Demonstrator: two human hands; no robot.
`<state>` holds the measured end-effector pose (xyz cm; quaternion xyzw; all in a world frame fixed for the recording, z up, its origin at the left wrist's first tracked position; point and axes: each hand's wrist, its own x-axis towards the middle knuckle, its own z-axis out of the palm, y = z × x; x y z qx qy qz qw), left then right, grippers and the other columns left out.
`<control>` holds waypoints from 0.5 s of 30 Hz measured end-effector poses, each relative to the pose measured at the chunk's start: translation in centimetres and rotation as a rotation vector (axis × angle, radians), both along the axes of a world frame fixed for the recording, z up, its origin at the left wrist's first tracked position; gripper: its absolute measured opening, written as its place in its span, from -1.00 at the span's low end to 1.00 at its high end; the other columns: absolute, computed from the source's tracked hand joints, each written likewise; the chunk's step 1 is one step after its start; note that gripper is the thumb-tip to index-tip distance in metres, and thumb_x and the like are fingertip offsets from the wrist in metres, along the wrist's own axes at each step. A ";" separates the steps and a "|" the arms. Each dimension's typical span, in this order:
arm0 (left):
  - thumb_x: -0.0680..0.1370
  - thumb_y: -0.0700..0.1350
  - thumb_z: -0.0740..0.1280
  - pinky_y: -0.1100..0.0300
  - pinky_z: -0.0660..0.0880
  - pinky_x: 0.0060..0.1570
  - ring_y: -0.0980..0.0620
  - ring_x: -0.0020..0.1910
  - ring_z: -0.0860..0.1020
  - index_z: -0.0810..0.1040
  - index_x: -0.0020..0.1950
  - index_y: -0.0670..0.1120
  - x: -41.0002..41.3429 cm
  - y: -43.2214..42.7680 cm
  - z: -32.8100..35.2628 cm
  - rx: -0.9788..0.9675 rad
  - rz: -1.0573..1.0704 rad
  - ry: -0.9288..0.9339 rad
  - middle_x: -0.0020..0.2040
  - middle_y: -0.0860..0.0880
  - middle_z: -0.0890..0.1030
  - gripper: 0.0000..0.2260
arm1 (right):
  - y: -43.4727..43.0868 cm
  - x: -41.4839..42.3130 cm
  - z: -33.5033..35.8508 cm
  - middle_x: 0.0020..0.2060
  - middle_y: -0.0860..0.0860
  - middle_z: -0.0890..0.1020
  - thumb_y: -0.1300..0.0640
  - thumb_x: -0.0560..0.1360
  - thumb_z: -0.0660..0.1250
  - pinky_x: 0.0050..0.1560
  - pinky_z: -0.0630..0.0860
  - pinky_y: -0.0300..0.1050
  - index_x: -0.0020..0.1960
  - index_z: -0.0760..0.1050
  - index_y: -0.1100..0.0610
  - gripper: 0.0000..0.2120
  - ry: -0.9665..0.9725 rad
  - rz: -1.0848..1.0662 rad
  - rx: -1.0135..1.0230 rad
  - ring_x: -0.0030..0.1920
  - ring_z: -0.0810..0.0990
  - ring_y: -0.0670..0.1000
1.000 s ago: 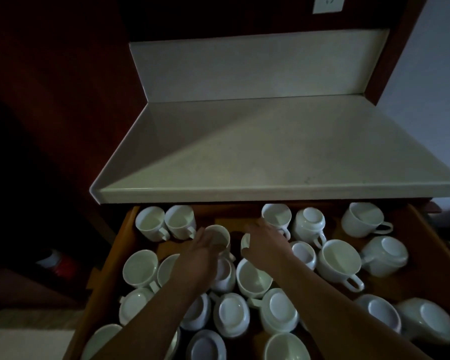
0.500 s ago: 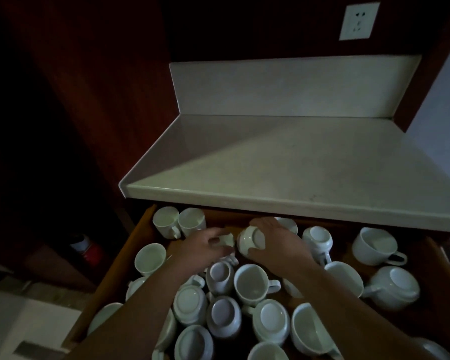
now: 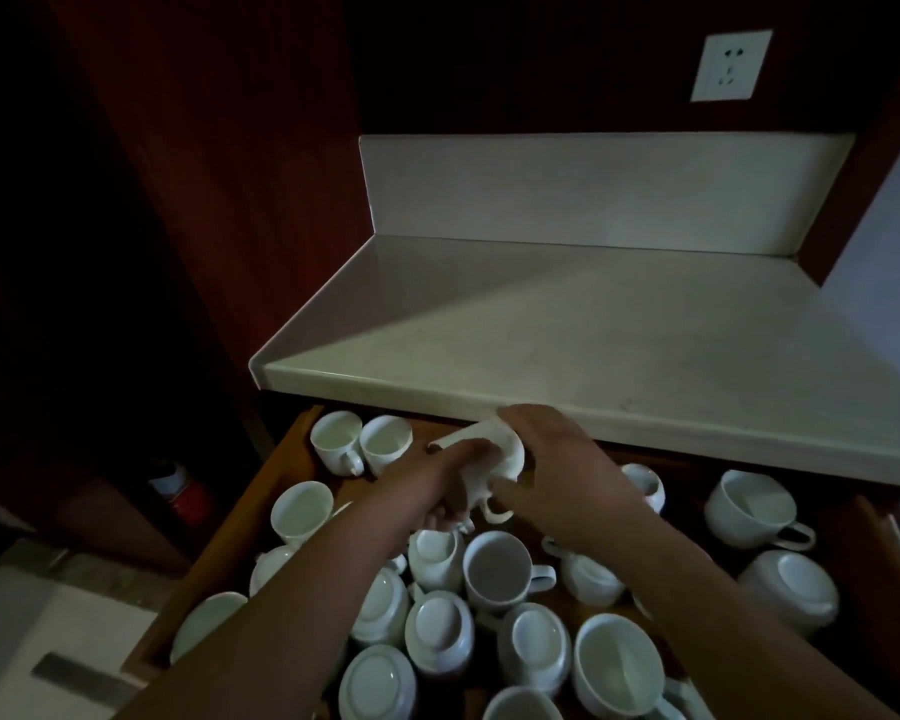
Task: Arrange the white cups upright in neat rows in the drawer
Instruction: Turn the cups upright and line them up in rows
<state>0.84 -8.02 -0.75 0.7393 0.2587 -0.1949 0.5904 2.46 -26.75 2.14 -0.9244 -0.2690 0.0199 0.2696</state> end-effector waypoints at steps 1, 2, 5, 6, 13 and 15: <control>0.55 -0.06 0.51 0.04 0.66 -0.13 -0.17 -0.23 0.65 0.56 0.06 -0.08 0.2 -0.2 -0.5 0.001 -0.008 0.011 -0.07 -0.27 0.66 -0.80 | 0.3 -0.7 -0.3 0.60 -0.09 0.25 -0.13 0.56 0.42 0.48 0.21 -0.17 0.66 0.14 -0.04 -0.22 -0.014 0.057 -0.059 0.57 0.23 -0.04; 0.57 -0.01 0.48 0.01 0.67 -0.12 -0.18 -0.22 0.66 0.59 0.12 -0.07 0.2 -0.4 -0.8 -0.015 0.006 -0.015 -0.07 -0.26 0.66 -0.79 | 0.7 -1.3 -0.8 0.61 -0.06 0.20 -0.16 0.55 0.41 0.50 0.23 -0.12 0.67 0.08 -0.01 -0.17 -0.023 0.092 -0.110 0.59 0.18 -0.01; 0.62 0.10 0.39 -0.08 0.68 -0.05 -0.29 -0.12 0.72 0.57 0.27 -0.14 -0.8 -0.5 -0.2 -0.020 0.052 -0.047 -0.03 -0.29 0.71 -0.63 | 1.8 -1.8 -2.4 0.62 -0.03 0.11 -0.23 0.51 0.43 0.49 0.35 -0.01 0.68 -0.05 0.02 -0.03 -0.045 0.069 -0.180 0.61 0.09 0.04; 0.60 0.18 0.38 -0.07 0.69 -0.05 -0.29 -0.12 0.73 0.55 0.28 -0.13 -0.8 -0.3 -0.3 -0.018 0.053 -0.042 -0.05 -0.29 0.72 -0.56 | 2.2 -1.8 -2.9 0.63 -0.01 0.09 -0.22 0.50 0.44 0.53 0.30 0.00 0.69 -0.09 0.04 0.01 -0.045 0.057 -0.168 0.62 0.07 0.06; 0.43 0.52 0.31 0.02 0.70 -0.10 -0.11 -0.16 0.77 0.62 0.27 -0.03 -0.6 1.4 0.4 -0.009 -0.049 -0.022 -0.04 -0.12 0.77 -0.29 | 4.3 -1.1 -4.2 0.61 0.06 0.11 -0.05 0.47 0.52 0.59 0.18 0.03 0.69 -0.22 0.02 0.11 -0.067 0.003 -0.134 0.61 0.09 0.11; 0.43 0.54 0.28 0.05 0.68 -0.07 -0.08 -0.17 0.76 0.62 0.24 -0.04 -0.7 1.7 0.8 0.007 -0.110 -0.017 -0.09 -0.11 0.78 -0.28 | 4.6 -0.9 -4.5 0.59 0.05 0.13 0.02 0.45 0.53 0.57 0.23 0.03 0.68 -0.21 -0.03 0.11 -0.059 -0.016 -0.126 0.59 0.13 0.12</control>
